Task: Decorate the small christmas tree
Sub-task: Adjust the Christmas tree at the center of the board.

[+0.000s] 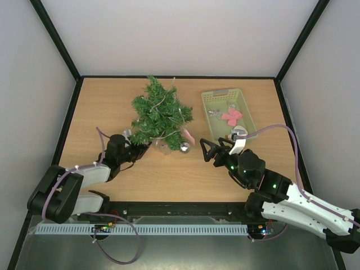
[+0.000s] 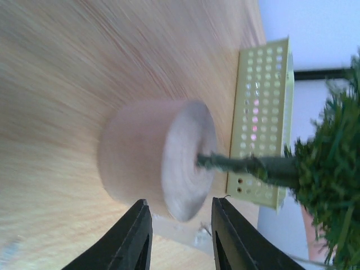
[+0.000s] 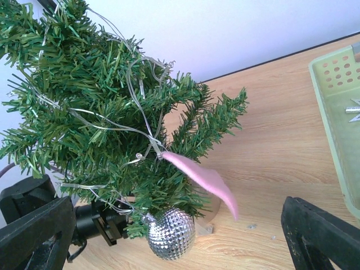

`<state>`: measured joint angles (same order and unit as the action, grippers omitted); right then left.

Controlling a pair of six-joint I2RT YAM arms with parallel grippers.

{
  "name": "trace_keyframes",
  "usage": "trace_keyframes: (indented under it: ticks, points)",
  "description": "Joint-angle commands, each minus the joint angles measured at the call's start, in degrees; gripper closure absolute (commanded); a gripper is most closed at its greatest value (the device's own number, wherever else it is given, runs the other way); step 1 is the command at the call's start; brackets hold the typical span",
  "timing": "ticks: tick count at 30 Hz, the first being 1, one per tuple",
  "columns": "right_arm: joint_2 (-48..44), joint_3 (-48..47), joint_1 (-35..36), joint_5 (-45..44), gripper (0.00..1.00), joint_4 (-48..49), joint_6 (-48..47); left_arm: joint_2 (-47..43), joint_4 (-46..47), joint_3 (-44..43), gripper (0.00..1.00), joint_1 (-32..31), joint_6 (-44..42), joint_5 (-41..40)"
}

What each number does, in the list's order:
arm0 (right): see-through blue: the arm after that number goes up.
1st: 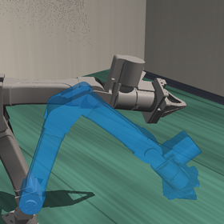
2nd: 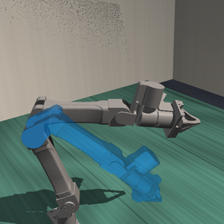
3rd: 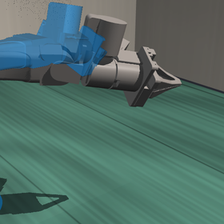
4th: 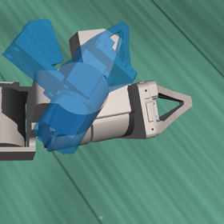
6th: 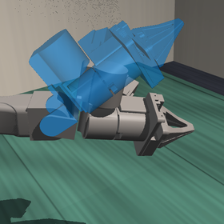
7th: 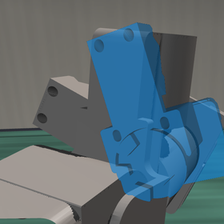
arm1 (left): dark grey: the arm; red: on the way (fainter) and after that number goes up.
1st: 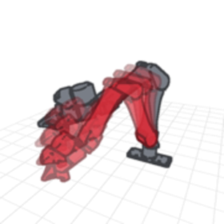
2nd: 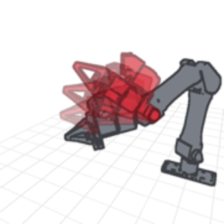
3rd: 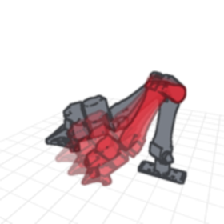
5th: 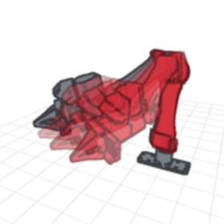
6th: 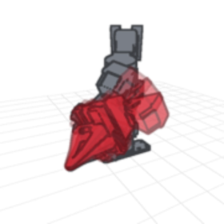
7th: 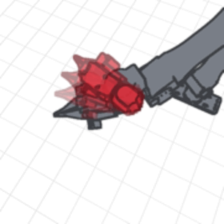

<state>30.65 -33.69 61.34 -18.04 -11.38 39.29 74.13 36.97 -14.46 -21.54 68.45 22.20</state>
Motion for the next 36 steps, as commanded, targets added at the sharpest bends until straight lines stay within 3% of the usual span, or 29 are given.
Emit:
trace_keyframes:
  ticks: [1, 9, 12, 21, 36]
  points:
    - [-0.6, -1.6, -0.1, -0.6, 0.02, -0.6, 1.5, -0.9, -4.3, 0.0, 0.68, 6.3, -3.7, 1.4]
    - [0.7, -1.9, -0.2, 0.3, 0.02, 1.5, 2.1, 8.7, -1.6, -7.3, 0.63, 12.1, -7.7, 10.0]
    - [2.9, -2.3, -0.2, 0.5, 0.02, 1.7, 2.0, 14.9, 0.5, -11.7, 0.63, 12.0, -8.3, 14.1]
    - [5.7, -2.3, -0.1, 1.5, 0.02, 3.0, 1.5, 23.8, 6.3, -13.4, 0.65, 9.9, -7.0, 18.9]
    - [6.6, -4.5, -0.2, -4.6, 0.02, -2.9, -1.3, 20.0, 13.2, -5.0, 0.69, 2.2, 1.3, 14.8]
